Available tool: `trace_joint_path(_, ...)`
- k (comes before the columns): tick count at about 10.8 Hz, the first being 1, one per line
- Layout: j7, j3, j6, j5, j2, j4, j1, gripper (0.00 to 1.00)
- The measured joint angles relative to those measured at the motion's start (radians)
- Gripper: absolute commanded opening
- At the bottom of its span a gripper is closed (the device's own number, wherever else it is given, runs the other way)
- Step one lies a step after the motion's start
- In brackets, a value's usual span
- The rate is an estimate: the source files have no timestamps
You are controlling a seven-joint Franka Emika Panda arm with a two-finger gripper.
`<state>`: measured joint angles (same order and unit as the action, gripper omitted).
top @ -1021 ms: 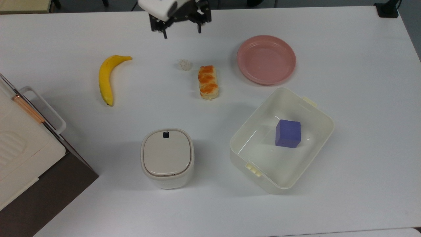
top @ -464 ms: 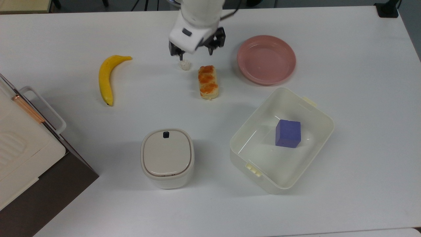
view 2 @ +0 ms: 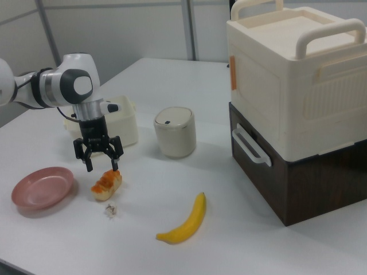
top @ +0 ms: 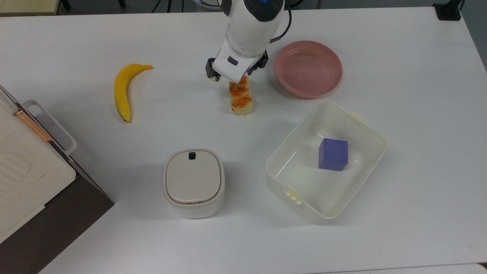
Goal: Put the bread on a plate
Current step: 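Close the gripper on the bread roll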
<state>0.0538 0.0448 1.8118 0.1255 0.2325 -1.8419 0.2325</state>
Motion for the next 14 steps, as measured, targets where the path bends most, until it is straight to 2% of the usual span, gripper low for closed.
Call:
trace_joint_path(3, -0.005, -0.024, 0.0, 0.048, 0.056, -0.001, 0.005, 0.93)
trace_joint_path(5, -0.017, -0.043, 0.001, 0.064, 0.091, 0.0, 0.005, 0.89)
trace_joint_path(6, -0.017, -0.044, 0.001, 0.074, 0.1, 0.0, 0.005, 0.8)
trace_joint_path(7, -0.016, -0.044, 0.001, 0.09, 0.109, 0.0, 0.004, 0.66)
trace_joint_path(9, -0.001, -0.044, 0.001, 0.099, 0.13, 0.0, 0.003, 0.05)
trace_joint_path(10, 0.001, -0.044, 0.001, 0.099, 0.134, 0.0, 0.0, 0.0)
trace_joint_path(14, -0.028, -0.045, 0.001, 0.099, 0.135, 0.006, -0.01, 0.0)
